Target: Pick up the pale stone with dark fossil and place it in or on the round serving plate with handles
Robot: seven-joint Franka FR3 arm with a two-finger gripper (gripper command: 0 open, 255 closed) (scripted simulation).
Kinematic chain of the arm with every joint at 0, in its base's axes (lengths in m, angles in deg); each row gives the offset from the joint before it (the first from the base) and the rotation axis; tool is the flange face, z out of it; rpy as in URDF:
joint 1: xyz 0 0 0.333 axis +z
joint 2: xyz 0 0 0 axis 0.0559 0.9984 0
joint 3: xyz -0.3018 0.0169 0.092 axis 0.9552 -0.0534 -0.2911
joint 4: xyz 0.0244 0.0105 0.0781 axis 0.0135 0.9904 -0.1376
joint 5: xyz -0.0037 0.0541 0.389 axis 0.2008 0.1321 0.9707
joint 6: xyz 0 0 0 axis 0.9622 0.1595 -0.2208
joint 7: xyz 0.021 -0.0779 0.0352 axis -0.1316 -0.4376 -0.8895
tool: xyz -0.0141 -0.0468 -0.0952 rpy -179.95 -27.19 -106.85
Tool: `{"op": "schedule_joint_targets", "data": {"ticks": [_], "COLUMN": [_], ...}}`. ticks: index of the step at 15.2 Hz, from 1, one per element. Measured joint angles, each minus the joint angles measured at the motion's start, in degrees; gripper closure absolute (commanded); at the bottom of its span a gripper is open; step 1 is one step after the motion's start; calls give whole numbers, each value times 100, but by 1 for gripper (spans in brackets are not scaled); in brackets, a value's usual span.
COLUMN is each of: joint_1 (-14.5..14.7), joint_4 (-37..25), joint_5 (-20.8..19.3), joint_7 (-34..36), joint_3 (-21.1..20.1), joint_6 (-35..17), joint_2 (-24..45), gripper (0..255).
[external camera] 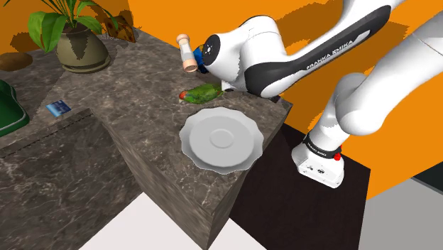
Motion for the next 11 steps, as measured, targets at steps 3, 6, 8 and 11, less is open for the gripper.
{"op": "schedule_joint_targets", "data": {"ticks": [3,6,8,11], "joint_1": [75,186,271,449], "joint_4": [-592,-1304,-1778,-2549], "joint_5": [119,202,209,186], "joint_7": [309,713,963,1337], "joint_3": [-221,-453,-568,-703], "joint_6": [245,519,699,1004], "joint_2": [522,1188,1628,2310], "gripper": [255,255,255,255]}}
